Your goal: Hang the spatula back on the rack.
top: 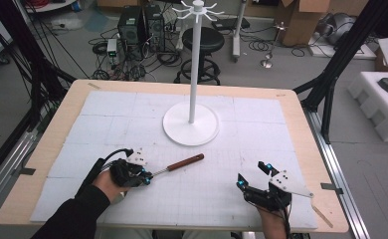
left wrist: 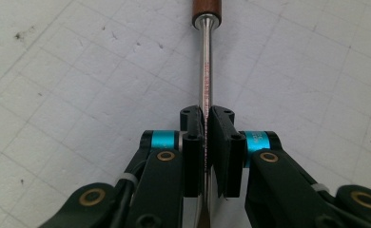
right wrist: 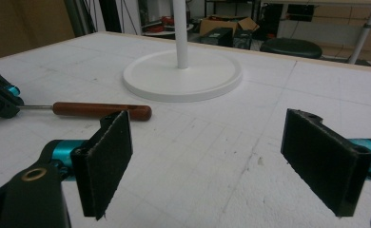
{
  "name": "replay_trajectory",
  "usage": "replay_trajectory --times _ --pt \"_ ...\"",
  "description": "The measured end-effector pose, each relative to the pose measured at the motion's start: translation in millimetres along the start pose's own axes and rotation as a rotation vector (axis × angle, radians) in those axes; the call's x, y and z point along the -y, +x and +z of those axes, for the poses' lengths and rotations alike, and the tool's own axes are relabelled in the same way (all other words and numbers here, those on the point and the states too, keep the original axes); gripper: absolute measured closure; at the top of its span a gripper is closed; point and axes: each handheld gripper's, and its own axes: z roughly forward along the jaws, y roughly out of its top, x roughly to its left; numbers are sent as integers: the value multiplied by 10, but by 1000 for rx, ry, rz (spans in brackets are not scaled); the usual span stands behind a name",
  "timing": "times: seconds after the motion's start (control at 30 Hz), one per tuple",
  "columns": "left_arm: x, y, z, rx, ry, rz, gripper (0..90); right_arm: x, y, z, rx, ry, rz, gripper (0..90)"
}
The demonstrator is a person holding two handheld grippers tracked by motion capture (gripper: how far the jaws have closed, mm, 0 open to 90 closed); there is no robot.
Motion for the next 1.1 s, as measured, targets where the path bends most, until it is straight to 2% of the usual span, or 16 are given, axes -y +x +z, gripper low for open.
replay_trajectory --times 0.27,0.47,0.53,0.63,0.7,0.73,0.9,1.03,1.1 --pt "11 -4 -23 -4 -18 0 836 0 7 17 -7 13 -2 166" --pt "20 5 -153 5 -91 -20 836 -2 8 22 -6 13 -4 166" --pt "26 3 -220 2 -131 -30 836 -5 17 26 -8 13 -3 166" --pt "33 -3 -259 -2 -153 -33 837 -9 25 24 -12 12 -1 166" --pt "66 -10 -321 -3 -188 -52 837 -17 35 26 -17 10 -2 166" --pt "66 -10 -321 -3 -188 -52 836 -17 35 26 -17 10 -2 166" --pt "199 12 -414 -1 -250 -116 837 -23 40 36 -20 14 -6 166" --pt "277 23 -506 -16 -290 -137 836 -52 42 35 -21 8 -6 166" --pt "308 23 -557 -22 -325 -149 836 -59 47 35 -23 8 -4 166"
